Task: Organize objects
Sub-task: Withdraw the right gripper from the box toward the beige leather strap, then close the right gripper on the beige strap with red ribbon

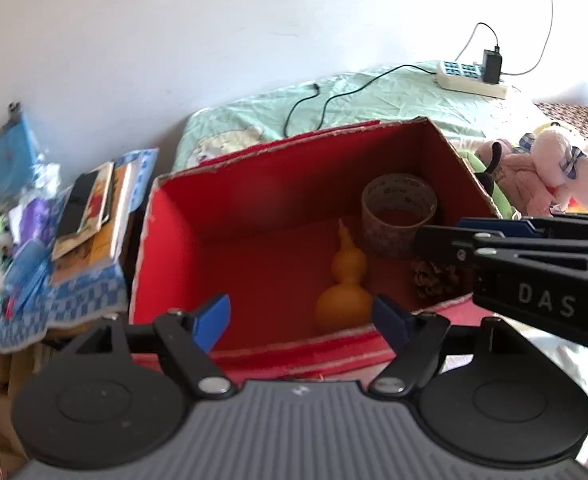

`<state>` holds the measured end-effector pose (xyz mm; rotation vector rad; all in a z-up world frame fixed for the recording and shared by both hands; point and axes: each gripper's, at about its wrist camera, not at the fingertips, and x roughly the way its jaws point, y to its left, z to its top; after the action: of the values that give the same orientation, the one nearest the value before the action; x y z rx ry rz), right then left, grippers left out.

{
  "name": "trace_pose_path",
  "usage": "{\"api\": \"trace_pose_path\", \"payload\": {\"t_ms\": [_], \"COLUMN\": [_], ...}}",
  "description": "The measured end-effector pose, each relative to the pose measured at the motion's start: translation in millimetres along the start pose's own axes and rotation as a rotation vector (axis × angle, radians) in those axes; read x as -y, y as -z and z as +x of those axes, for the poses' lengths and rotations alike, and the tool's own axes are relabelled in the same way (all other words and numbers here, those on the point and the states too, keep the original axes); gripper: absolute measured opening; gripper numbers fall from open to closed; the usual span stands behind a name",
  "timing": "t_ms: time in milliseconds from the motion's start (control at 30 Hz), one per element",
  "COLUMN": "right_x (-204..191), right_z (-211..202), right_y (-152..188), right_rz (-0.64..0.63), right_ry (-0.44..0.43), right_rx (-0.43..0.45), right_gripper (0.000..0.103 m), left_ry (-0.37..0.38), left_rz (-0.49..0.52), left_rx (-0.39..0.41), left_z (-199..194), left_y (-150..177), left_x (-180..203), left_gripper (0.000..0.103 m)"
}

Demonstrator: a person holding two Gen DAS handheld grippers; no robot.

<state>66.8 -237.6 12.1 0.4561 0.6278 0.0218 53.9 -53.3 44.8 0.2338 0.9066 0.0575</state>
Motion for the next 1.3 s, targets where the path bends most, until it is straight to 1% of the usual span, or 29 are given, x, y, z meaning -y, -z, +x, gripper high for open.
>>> {"api": "trace_pose_path", "payload": {"t_ms": [67, 100, 200, 400, 600, 767, 900, 967, 1100, 1233, 1300], "right_x": [2, 3, 4, 8, 22, 27, 30, 32, 36, 43, 47], "right_z": [-5, -7, -15, -29, -28, -24, -22, -20, -17, -11, -7], "right_y": [2, 3, 8, 20, 39, 52, 60, 64, 69, 78, 82], "right_rz": [0.003, 0.002, -0.004, -0.006, 0.067, 0.118, 0.141, 0.159, 0.162, 0.196, 0.221], "right_ry": [-0.030, -0.044, -0.084, -0.111, -0.131, -0.132, -0.118, -0.112, -0.108, -0.114, -0.130], "right_rx": [-0.015, -0.024, -0.041, -0.053, -0.108, -0.154, -0.175, -0.188, -0.216, -0.242, -0.264], "right_gripper": [0.033, 0.036, 0.036, 0.037, 0.037, 0.038, 0.041, 0.042, 0.043, 0.043, 0.043], "left_ry": [-0.011, -0.018, -0.043, -0.068, -0.079, -0.055, -0.038, -0.024, 0.032, 0.074, 0.109], "left_rz": [-0.014, -0.020, -0.030, -0.044, -0.047, -0.056, -0.050, -0.051, -0.080, -0.083, -0.085], "left_rx": [-0.003, -0.005, -0.013, -0.038, -0.081, -0.126, -0.149, -0.156, -0.161, -0.151, -0.152], "left_z": [-5, -9, -16, -24, -24, -17, -9, -6, -4, -5, -5], "left_y": [5, 8, 17, 31, 48, 58, 64, 69, 82, 95, 100], "left_x": [4, 7, 15, 28, 39, 42, 44, 44, 37, 33, 33], "left_gripper": [0.081, 0.081, 0.081, 0.081, 0.082, 0.082, 0.082, 0.082, 0.082, 0.076, 0.075]}}
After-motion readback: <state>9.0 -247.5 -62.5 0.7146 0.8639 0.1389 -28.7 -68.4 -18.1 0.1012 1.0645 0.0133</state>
